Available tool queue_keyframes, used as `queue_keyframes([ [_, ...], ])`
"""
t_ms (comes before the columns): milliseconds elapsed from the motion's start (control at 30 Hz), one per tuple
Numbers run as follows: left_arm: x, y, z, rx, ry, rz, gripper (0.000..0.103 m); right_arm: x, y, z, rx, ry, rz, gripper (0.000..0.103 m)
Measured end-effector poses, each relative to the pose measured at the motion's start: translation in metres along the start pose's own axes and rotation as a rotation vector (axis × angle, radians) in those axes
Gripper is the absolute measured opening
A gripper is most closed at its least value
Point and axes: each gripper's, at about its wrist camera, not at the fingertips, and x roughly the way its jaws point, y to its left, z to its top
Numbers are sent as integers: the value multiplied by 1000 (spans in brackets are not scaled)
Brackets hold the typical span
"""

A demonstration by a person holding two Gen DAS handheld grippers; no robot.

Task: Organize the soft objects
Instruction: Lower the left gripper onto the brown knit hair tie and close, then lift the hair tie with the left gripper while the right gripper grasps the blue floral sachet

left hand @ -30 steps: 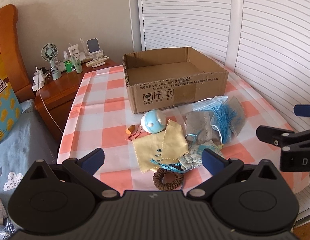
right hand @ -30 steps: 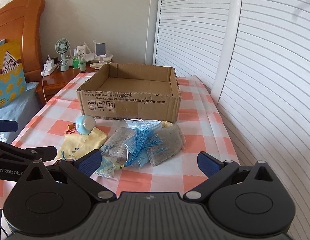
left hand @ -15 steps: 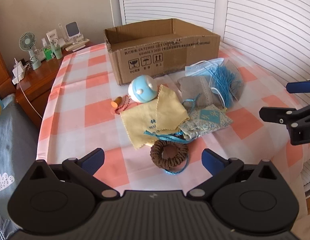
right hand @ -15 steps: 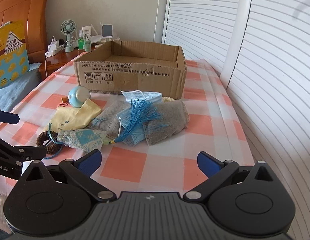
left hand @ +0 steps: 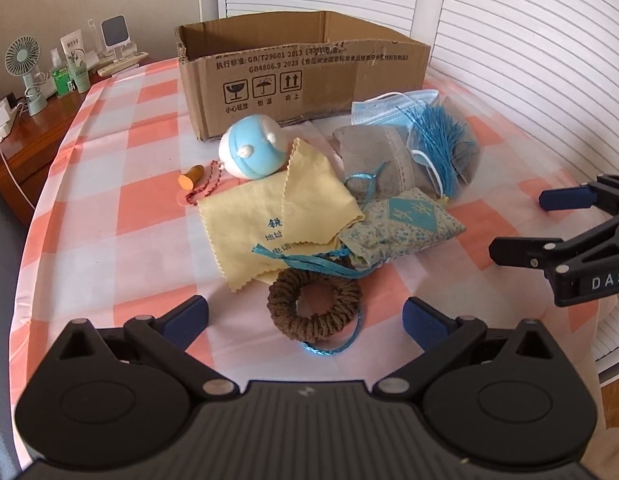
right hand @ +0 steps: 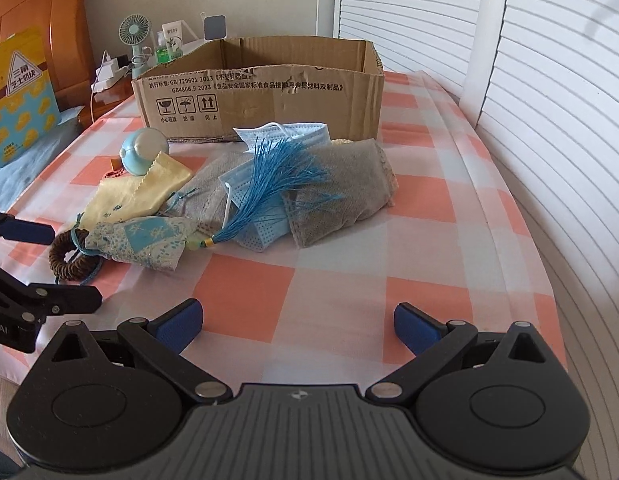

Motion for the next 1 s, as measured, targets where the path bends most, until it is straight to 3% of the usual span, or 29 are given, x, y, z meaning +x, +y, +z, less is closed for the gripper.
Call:
queue_keyframes([
  [400, -4, 9, -8, 6, -57, 2, 102, -2, 1, -9, -36, -45, -7, 103],
  [533, -13, 3, -8, 87, -98, 45, 101, -2, 1, -9, -34, -49, -11, 103],
  [600, -19, 0, -7, 123, -123, 30, 99, -2, 1, -10, -30, -56, -15, 103],
  [633, -21, 0, -6, 127, -128, 20, 98, -2, 1, -10, -27, -60, -17, 103],
  [700, -21, -1, -5, 129, -124, 3, 78, -2, 2, -11, -22, -69, -21, 103],
  [767, -20, -2, -5, 130, -121, -3, 67, -2, 2, -13, -22, -79, -22, 103],
  [1000, -16, -6, -8, 124, -119, -15, 54, -3, 2, -14, -21, -92, -23, 103],
])
